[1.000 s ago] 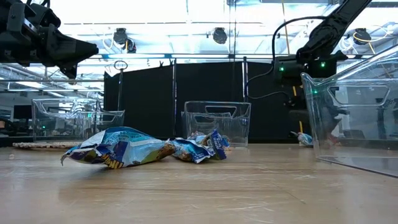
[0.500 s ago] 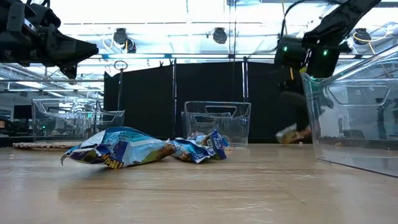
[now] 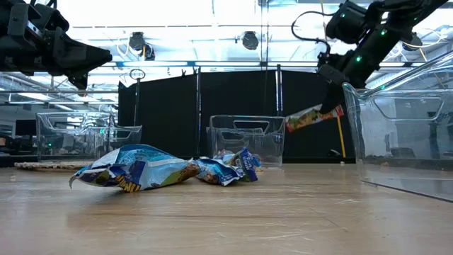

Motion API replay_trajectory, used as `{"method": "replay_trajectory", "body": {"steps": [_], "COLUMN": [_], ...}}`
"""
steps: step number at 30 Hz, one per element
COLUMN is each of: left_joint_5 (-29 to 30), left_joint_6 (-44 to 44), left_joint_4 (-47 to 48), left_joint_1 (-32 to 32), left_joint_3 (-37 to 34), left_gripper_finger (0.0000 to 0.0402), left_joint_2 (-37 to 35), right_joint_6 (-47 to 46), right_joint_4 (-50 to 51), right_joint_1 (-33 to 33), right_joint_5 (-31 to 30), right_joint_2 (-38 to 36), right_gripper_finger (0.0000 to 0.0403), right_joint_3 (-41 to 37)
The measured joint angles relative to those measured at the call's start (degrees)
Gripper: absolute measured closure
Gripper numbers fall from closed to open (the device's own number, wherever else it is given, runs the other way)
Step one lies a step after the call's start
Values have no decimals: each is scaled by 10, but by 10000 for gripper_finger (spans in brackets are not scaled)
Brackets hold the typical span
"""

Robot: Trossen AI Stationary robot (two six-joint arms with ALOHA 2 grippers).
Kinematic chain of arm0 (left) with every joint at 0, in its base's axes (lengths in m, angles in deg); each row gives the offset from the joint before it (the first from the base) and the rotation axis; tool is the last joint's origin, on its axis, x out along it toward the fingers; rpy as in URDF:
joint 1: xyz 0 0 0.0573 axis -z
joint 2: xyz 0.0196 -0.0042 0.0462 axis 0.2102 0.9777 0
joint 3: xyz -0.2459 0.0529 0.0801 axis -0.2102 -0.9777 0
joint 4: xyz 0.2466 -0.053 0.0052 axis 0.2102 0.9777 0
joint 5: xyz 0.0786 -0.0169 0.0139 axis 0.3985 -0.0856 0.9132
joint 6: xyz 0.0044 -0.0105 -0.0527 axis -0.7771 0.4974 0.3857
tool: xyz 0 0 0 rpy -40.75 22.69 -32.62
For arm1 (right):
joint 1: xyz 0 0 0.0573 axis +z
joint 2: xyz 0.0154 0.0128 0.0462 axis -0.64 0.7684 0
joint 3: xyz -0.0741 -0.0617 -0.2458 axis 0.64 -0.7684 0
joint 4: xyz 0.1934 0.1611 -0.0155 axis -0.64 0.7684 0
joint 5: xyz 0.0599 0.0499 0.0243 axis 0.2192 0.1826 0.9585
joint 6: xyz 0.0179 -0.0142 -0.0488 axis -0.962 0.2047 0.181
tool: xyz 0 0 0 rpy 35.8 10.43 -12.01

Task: Pick and place Granola Bars by type
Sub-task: Put the red granola bar into the top right transparent bin

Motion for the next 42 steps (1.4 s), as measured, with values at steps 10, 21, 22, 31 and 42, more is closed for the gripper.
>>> {"method": "replay_trajectory", "body": {"steps": [10, 21, 22, 31, 42], "left_joint_5": [0, 0, 0, 0, 0], "left_joint_6": [0, 0, 0, 0, 0], "left_joint_4": [0, 0, 0, 0, 0], "left_joint_1": [0, 0, 0, 0, 0], "left_joint_3": [0, 0, 0, 0, 0], "left_gripper_finger": [353, 353, 353, 353, 353], "left_joint_2": [0, 0, 0, 0, 0], "right_joint_6": [19, 66, 71, 101, 85], "right_joint_4": [-77, -218, -226, -292, -296], "right_joint_1": [0, 0, 0, 0, 24], "right_joint_5": [32, 48, 49, 47, 69], "right_joint_2": [-11, -11, -11, -11, -11], "right_gripper_finger": [398, 397, 397, 397, 397], "right_joint_3": [-24, -64, -64, -64, -64]}}
